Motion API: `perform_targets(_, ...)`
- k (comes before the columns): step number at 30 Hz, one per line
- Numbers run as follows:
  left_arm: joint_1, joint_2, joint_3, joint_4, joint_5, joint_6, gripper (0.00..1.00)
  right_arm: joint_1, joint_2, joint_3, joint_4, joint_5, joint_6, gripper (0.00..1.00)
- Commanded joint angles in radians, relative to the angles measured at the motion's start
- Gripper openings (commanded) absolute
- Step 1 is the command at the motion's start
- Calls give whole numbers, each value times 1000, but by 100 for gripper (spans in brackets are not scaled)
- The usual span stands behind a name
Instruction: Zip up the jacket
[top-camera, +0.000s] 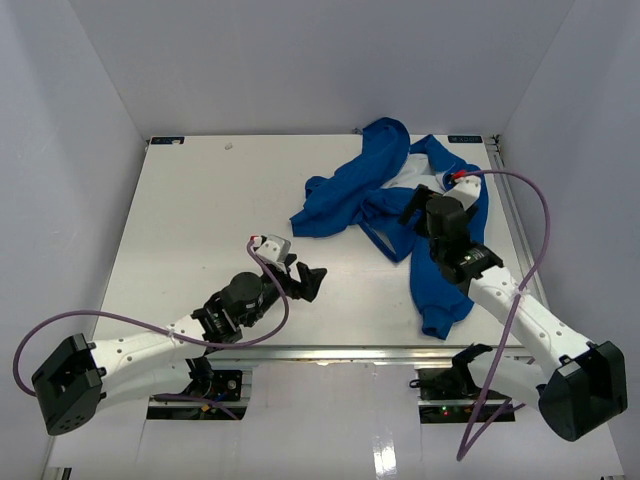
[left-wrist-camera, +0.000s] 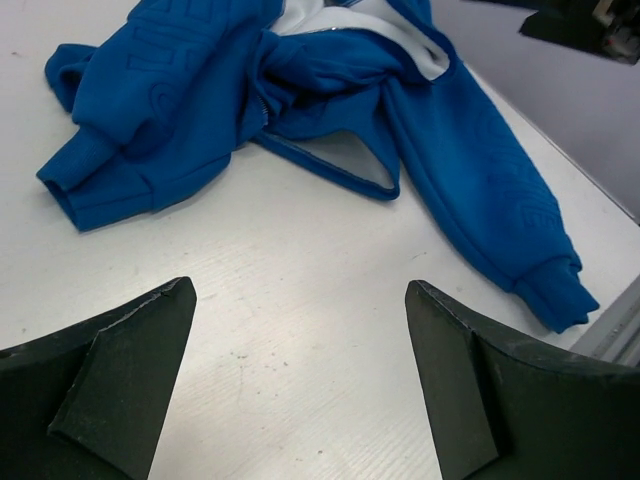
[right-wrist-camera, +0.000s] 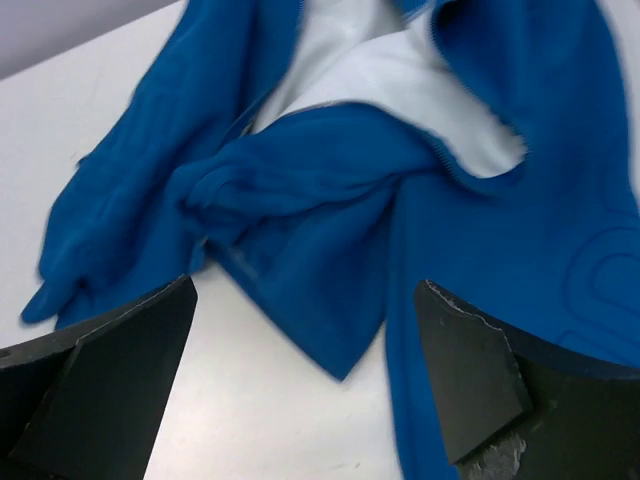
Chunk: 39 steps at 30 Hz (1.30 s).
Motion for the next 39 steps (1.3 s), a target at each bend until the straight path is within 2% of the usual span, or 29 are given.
perform_targets(1, -3, 32, 41, -27, -19, -16, 96, -121, 39, 20, -21, 9, 43, 96)
perform_targets(4, 18, 104, 83, -35, -30, -34, 95, -247, 69, -9, -16, -69, 56, 96)
perform_targets(7, 99, 223, 197, -122, 4, -77, 94, -370, 90, -65, 42, -194, 77, 96)
perform_targets(10, 206, 361, 304, -118, 92, -133, 93, -409, 117, -93, 131, -339, 89, 96)
perform_targets(14, 283, 547, 435, -104, 158, -132, 92, -402, 154, -113, 272, -557, 34, 98)
perform_targets(17, 325, 702, 558, -152, 142, -103, 92, -382, 200, -133, 357, -611, 7, 100)
perform_targets(21, 384, 839, 655, -188, 45, -89, 90, -313, 345, -41, 329, -532, -22, 100)
perform_targets(24, 438, 896, 670, -134, 147, -106, 90, -274, 451, 31, 296, -521, -24, 100)
perform_targets(27, 461, 959, 714, -147, 166, -112, 87, -244, 564, 85, 296, -526, -29, 100)
perform_targets(28, 463, 981, 719, -158, 165, -111, 63, -224, 576, 82, 307, -518, -30, 100)
perform_targets(29, 469, 984, 711, -164, 145, -121, 45, -205, 584, 75, 320, -516, -41, 98)
perform_targets(30, 475, 984, 701, -168, 121, -132, 28, -188, 592, 68, 334, -515, -54, 95)
perform_targets(32, 499, 941, 647, -142, 83, -162, 1, -128, 593, 47, 339, -480, -70, 83)
perform_targets(34, 533, 877, 533, -125, 48, -241, 0, -82, 566, 13, 345, -431, -71, 71)
perform_targets(36, 570, 799, 468, -127, 29, -295, 0, -37, 532, -32, 354, -360, -62, 51)
perform_targets(38, 606, 711, 398, -122, 12, -312, 0, -17, 472, -112, 376, -330, -45, 40)
perform_targets(39, 615, 675, 387, -128, 3, -312, 0, -6, 447, -150, 390, -313, -41, 32)
